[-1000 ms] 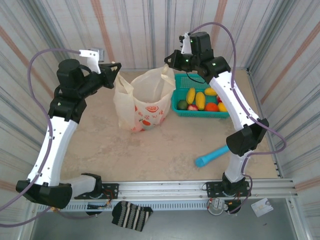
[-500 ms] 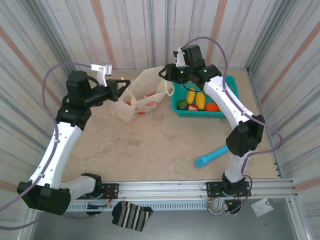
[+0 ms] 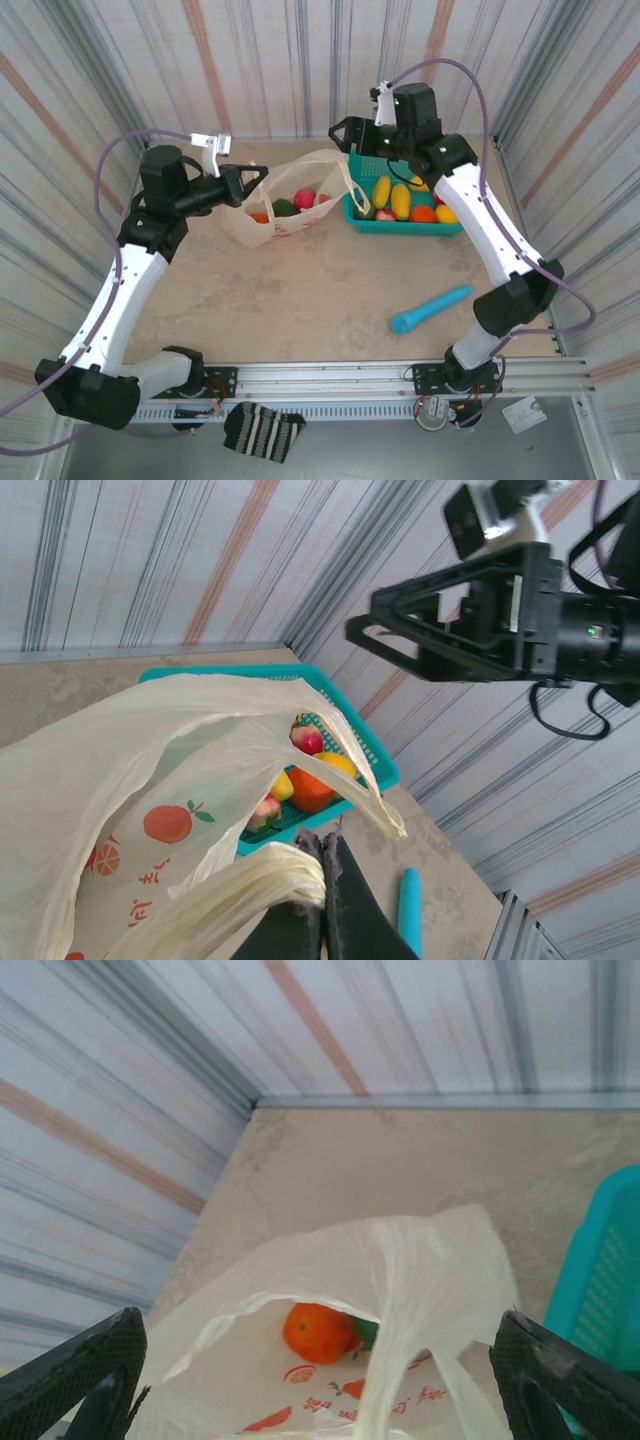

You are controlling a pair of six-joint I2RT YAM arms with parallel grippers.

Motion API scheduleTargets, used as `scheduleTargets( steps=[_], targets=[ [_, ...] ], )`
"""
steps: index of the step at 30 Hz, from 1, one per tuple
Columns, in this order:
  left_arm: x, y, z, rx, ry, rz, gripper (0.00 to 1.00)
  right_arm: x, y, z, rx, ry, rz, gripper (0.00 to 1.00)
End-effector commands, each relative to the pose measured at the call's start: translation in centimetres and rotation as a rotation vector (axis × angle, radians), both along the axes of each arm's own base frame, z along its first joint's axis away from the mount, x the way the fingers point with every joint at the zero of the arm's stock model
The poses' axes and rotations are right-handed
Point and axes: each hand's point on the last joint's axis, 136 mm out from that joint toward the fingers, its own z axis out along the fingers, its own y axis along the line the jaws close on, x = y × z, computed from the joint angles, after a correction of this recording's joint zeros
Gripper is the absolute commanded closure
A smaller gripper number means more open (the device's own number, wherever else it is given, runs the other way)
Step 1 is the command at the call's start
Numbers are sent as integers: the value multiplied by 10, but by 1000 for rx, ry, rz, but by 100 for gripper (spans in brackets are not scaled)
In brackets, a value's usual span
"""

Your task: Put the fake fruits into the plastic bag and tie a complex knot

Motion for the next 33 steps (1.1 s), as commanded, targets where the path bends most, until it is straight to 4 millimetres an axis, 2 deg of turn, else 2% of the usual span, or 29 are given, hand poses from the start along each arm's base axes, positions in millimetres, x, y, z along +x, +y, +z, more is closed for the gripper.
scheduleTargets(
  steps=[1,3,5,7,10,14,19,24,29,31,33],
  targets=[
    [-6,1,20,-20,-58,2,100,2,-40,0,-60,-30,-135,11],
    [-6,2,23,-23,-66,11,100,8,-72,-13,-56,13,-241,17],
    [-6,2,24,-29,-65,8,100,18,-111,-46,-48,129,-354,21],
    [-7,0,25,-30,-65,2,100,23,-142,-80,-161,189,-465,21],
    [-9,-1,26,-12,-70,-1,100,25,-167,-125,-269,259,-523,22],
    [-12,-6,25,15,-75,-12,100,33,-175,-172,-293,384,-499,29],
    [-12,-8,22,16,-64,-16,100,46,-176,-222,-398,519,-456,29],
    [-13,-14,17,15,-50,-36,100,67,-177,-259,-453,565,-428,28],
    [-13,-12,15,28,-51,-27,100,86,-171,-298,-429,655,-380,29],
    [-14,-11,14,31,-51,-25,100,91,-171,-310,-430,675,-375,30],
    [-14,-12,15,33,-54,-27,100,98,-170,-313,-426,678,-372,31]
  ],
)
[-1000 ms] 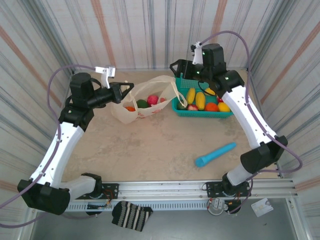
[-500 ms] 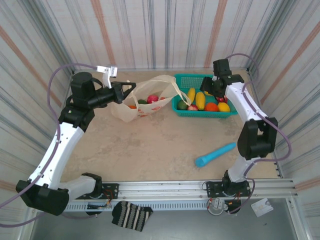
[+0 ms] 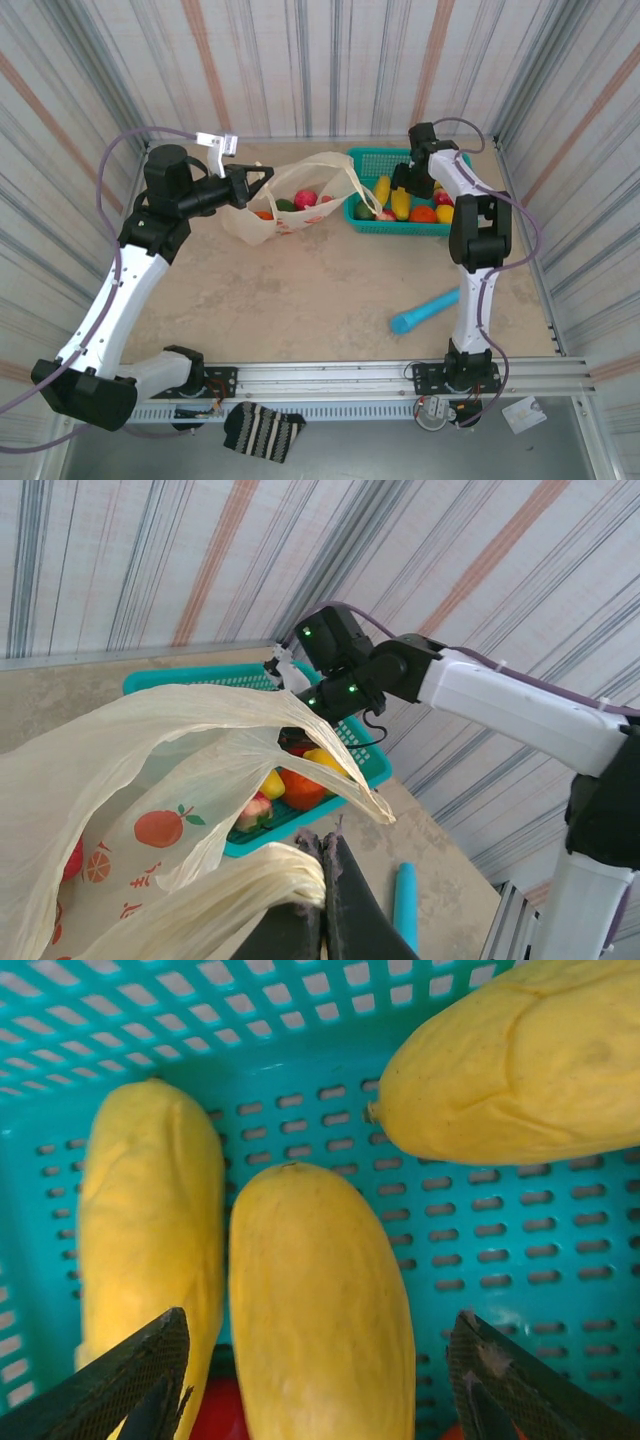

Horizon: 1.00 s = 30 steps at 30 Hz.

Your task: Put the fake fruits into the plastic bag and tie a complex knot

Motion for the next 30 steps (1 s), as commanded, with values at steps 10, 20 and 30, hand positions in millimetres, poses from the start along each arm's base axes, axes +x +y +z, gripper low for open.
scheduleTargets(
  steps=[10,20,30],
  targets=[
    [-5,1,7,16,-38,-4,100,-2,14,-25,126,77,19,45],
    [-5,1,3,19,-32,-2,100,-5,3,39,96,-77,-5,62],
    [-2,3,3,18,-30,8,100,-17,18,196,147,-476,8,65]
  ],
)
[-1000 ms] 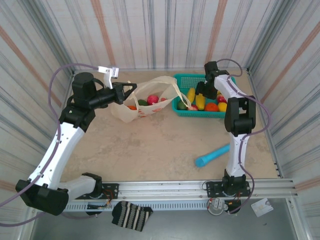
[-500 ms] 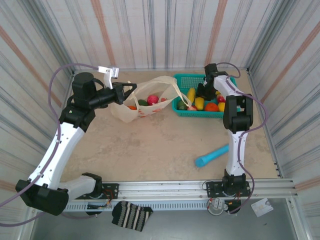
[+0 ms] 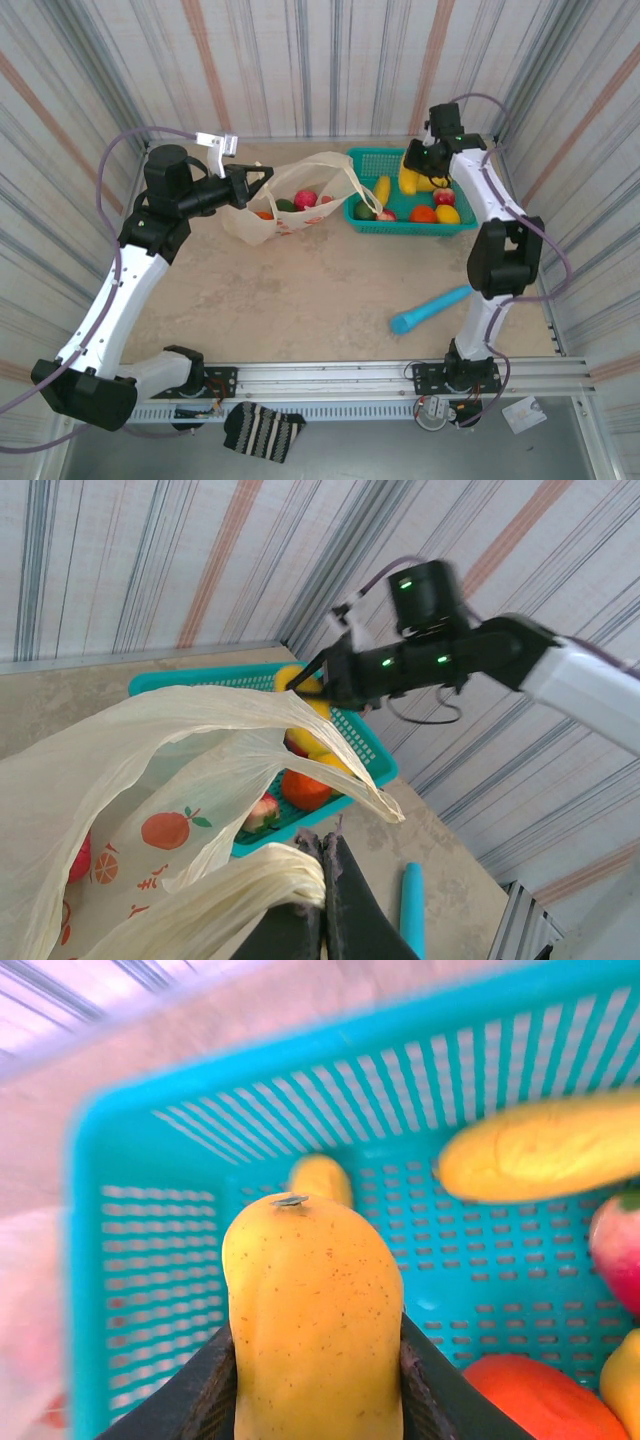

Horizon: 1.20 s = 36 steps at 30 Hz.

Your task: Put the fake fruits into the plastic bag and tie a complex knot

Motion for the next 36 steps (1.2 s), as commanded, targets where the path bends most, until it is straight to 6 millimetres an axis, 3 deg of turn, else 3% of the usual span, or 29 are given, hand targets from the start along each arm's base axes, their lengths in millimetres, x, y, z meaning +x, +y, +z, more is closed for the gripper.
scheduleTargets(
  steps=[1,6,9,11,14,17,26,31,36],
  targets=[
    [-3,2,3,7,-20,3,100,-11,17,76,35,-204,15,65],
    [-3,4,5,2,-21,8,100,-40,61,168,80,-452,138,64],
    [-3,4,5,-2,-20,10,100,-64,93,210,128,-574,243,63],
    [-3,4,4,-6,-16,9,100,-80,115,229,172,-635,309,63],
    [-3,4,5,-11,-15,9,100,-104,154,240,211,-696,424,62],
    [-3,4,5,-14,-17,9,100,-119,188,228,215,-713,501,62],
    [-6,8,8,-14,-25,17,100,-130,255,150,177,-624,607,62],
    [-7,8,10,-14,-31,16,100,-144,271,108,155,-557,648,62],
    [-8,8,11,-16,-35,11,100,-147,270,69,127,-489,640,62]
  ],
)
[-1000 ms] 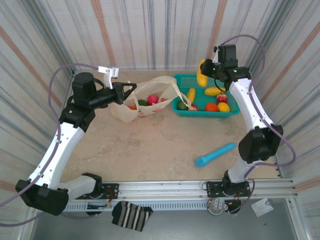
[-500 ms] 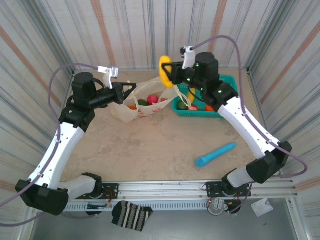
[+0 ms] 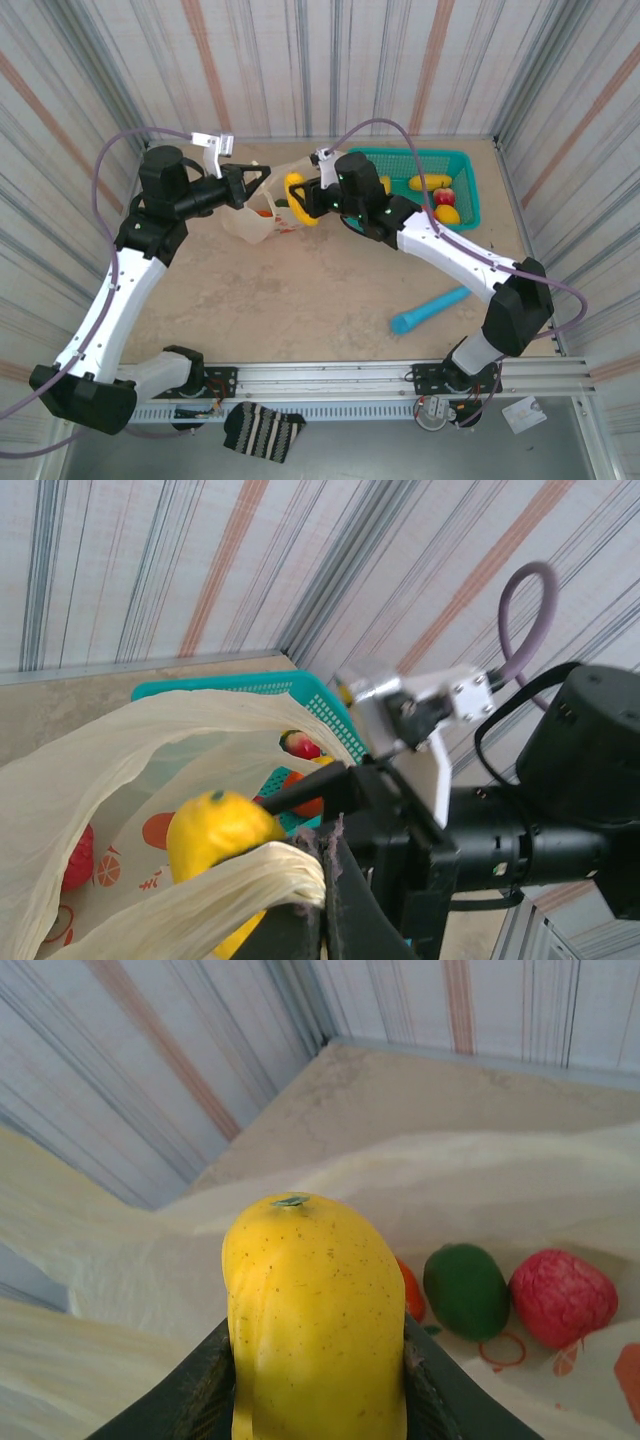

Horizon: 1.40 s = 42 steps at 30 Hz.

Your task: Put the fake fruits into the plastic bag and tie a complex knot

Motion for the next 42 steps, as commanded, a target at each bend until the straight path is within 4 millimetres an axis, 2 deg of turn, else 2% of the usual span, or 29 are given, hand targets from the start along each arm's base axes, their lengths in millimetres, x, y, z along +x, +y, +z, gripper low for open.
scheduleTargets(
  steps=[1,6,13,16,19,23,25,26,30,32,35,36,37,42],
  targets=[
    [-5,3,4,-8,-16,0,100,9,-4,-13,-27,-14,-41,63],
    [-5,1,2,-10,-18,-13,100,20,-6,-35,-67,48,-78,63],
    [-13,-8,-3,31,-49,-60,100,62,-8,-32,-34,272,-169,60],
    [-13,-8,-6,48,-56,-56,100,76,-6,-39,-15,386,-233,59],
    [-13,-10,-6,43,-53,-59,100,86,-1,-49,23,474,-284,58],
    [-10,-12,-4,40,-51,-62,100,93,13,-61,58,501,-302,58],
    [-8,-12,-2,40,-54,-57,100,97,20,-54,60,465,-314,58],
    [-7,-11,-2,40,-54,-53,100,98,22,-56,46,455,-321,56],
    [-2,-10,0,46,-52,-38,100,95,28,-66,-21,439,-326,28],
    [-1,-10,-1,49,-50,-34,100,92,27,-65,-40,426,-321,24],
    [-1,-9,-1,50,-50,-29,100,87,23,-54,-27,393,-302,26],
    [-1,-7,-1,50,-53,-26,100,86,22,-44,-5,372,-287,29],
    [-1,-7,0,50,-53,-24,100,80,21,-46,-3,369,-269,32],
    [0,-4,0,50,-50,-10,100,65,8,-11,43,301,-223,48]
  ],
)
